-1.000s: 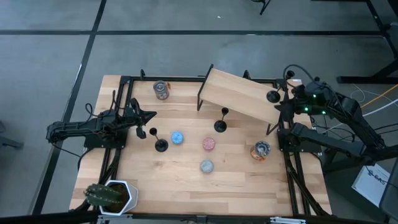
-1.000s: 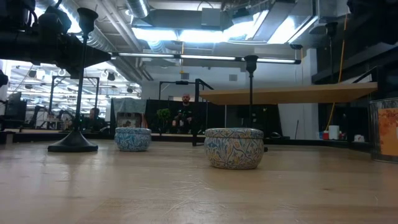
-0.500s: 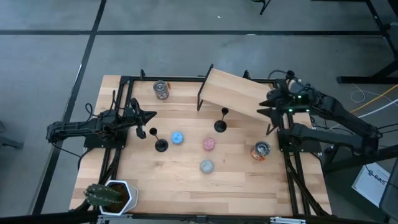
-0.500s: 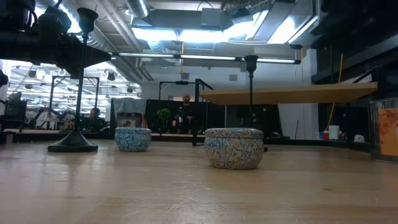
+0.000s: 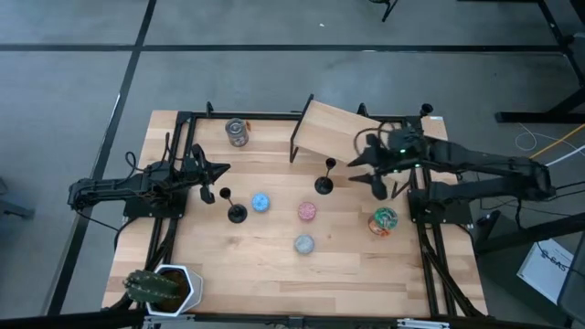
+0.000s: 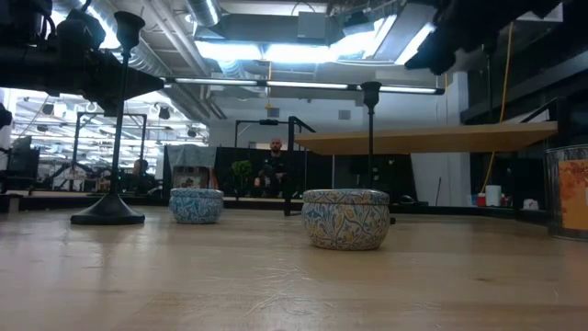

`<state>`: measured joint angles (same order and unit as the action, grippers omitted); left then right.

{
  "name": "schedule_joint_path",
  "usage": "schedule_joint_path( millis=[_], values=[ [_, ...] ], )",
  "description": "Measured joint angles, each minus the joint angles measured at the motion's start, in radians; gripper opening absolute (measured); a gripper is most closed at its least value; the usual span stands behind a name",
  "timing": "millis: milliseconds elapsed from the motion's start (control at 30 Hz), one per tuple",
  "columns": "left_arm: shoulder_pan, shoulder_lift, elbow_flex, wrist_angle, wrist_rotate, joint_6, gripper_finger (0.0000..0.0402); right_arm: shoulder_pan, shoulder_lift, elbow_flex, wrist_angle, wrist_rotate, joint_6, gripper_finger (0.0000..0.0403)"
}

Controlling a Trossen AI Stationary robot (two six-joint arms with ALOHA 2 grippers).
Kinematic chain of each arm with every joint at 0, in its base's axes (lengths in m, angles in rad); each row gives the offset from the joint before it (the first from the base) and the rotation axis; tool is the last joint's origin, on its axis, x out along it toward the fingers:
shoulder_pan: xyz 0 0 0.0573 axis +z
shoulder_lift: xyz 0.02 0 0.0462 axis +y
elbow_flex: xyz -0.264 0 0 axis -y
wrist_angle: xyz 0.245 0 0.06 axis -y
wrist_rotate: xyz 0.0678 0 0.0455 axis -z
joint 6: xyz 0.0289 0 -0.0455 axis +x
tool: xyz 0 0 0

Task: Pick & Place candle stick holders
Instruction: Align the top black candle holder with the other black candle holder on the shelf

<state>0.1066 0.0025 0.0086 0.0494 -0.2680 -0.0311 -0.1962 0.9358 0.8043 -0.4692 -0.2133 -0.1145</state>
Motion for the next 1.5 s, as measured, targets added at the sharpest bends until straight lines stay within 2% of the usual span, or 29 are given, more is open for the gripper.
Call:
schedule_joint_path(
  millis=[133, 367, 900, 1267, 1367, 1500],
  values=[
    [0.0, 0.0, 0.0, 0.0, 0.0, 0.0, 0.0011, 0.009, 0.101, 0.0, 0.049, 0.009, -0.006, 0.0211],
    [0.0, 0.0, 0.0, 0.0, 0.0, 0.0, 0.0013, 0.008, 0.209, 0.0, 0.05, 0.165, 0.031, 0.0211],
    [0.0, 0.0, 0.0, 0.0, 0.0, 0.0, 0.0008, 0.008, 0.356, 0.0, 0.209, 0.187, -0.005, 0.0211],
    [0.0, 0.0, 0.0, 0.0, 0.0, 0.0, 0.0013, 0.007, 0.372, 0.0, 0.219, 0.188, -0.02, 0.021],
    [0.0, 0.0, 0.0, 0.0, 0.0, 0.0, 0.0012, 0.008, 0.372, 0.0, 0.22, 0.187, -0.028, 0.0199],
    [0.0, 0.0, 0.0, 0.0, 0.0, 0.0, 0.0011, 0.008, 0.372, 0.0, 0.22, 0.187, -0.025, 0.0158]
  ],
)
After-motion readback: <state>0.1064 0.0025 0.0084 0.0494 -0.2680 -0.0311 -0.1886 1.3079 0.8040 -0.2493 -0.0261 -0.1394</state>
